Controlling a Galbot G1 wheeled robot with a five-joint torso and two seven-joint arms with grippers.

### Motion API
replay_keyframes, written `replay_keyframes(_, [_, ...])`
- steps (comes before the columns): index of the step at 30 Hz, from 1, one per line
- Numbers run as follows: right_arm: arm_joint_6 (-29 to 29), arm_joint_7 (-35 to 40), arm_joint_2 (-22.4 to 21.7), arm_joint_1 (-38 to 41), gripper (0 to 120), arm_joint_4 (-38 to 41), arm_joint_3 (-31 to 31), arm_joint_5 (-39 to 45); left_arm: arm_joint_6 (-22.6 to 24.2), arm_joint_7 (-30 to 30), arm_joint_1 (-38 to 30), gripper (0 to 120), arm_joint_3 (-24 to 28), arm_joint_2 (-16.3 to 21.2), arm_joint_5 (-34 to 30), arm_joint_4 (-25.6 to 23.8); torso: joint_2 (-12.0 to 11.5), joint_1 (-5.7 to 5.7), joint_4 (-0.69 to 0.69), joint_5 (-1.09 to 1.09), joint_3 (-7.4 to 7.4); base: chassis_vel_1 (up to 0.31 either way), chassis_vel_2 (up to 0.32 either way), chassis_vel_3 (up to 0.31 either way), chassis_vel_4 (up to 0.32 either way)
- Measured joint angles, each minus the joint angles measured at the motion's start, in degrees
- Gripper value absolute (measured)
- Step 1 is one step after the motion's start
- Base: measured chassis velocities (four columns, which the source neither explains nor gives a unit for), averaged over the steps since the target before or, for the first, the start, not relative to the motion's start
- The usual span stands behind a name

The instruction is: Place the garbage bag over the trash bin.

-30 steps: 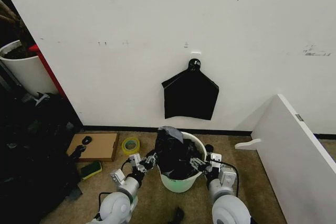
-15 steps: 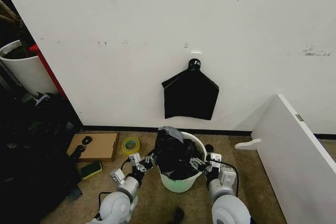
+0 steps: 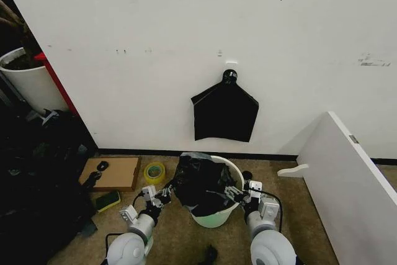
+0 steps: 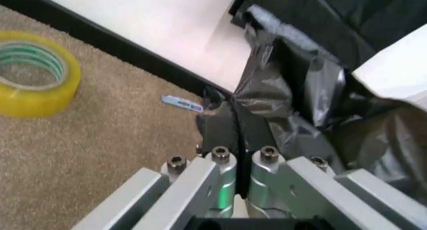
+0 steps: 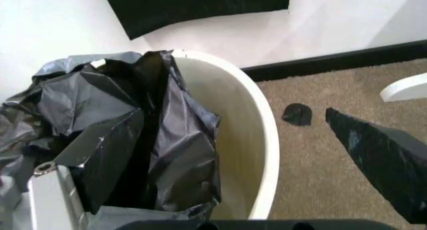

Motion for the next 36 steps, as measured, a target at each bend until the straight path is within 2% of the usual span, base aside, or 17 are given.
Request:
replay_keyframes(9, [-0.05,0.23,-0.19,-0.11,100,0.85,0.21,0.20,-0.10,-0.51,-4.08,0,2.31,-2.46,3.20,6.33,0.00,0.00,0.00,0.00,0.00,0.000,0.000,0.000,0.000])
replay_keyframes(15, [-0.09,0.25,-0.29,-0.09,100,0.85,0.23,0.25,-0.20,-0.74,-4.42,0,2.56,-3.00,3.56,6.50,0.00,0.00,0.01,0.00,0.00,0.000,0.000,0.000,0.000])
replay_keyframes(18, [-0.09,0.25,-0.38,-0.04,100,0.78,0.23,0.25,-0.11,-1.06,-3.98,5,2.51,-2.87,3.60,5.70,0.00,0.00,0.00,0.00,0.00,0.000,0.000,0.000,0.000])
replay_keyframes(25, [-0.10,0.26,-0.67,-0.02,100,0.89,0.18,0.29,0.65,-2.38,-1.76,34,1.04,-1.95,4.39,3.56,0.00,0.00,0.01,0.01,0.00,0.000,0.000,0.000,0.000])
replay_keyframes(26, [-0.10,0.26,-0.67,-0.02,100,0.89,0.18,0.29,0.65,-2.38,-1.76,34,1.04,-1.95,4.39,3.56,0.00,0.00,0.01,0.01,0.00,0.000,0.000,0.000,0.000])
replay_keyframes(30, [-0.11,0.26,-0.94,-0.13,100,1.26,0.37,0.31,0.76,-3.19,0.45,51,-0.93,-0.68,5.14,1.35,0.00,0.00,0.01,0.00,0.00,0.000,0.000,0.000,0.000])
replay_keyframes(33, [-0.11,0.26,-0.95,-0.17,100,1.27,0.44,0.32,0.76,-3.42,1.54,57,-1.56,0.03,5.54,-0.11,0.00,0.00,0.01,0.00,0.00,0.000,0.000,0.000,0.000])
replay_keyframes(35, [-0.11,0.25,-0.94,-0.19,100,1.28,0.46,0.32,0.75,-3.65,3.03,66,-2.05,0.91,6.06,-2.29,0.00,0.00,0.00,0.00,0.00,0.000,0.000,0.000,0.000])
replay_keyframes(36, [-0.09,0.23,-0.87,-0.19,100,1.28,0.47,0.28,0.75,-3.80,5.11,73,-2.40,2.04,6.41,-5.46,0.00,0.00,0.01,0.00,0.00,0.000,0.000,0.000,0.000])
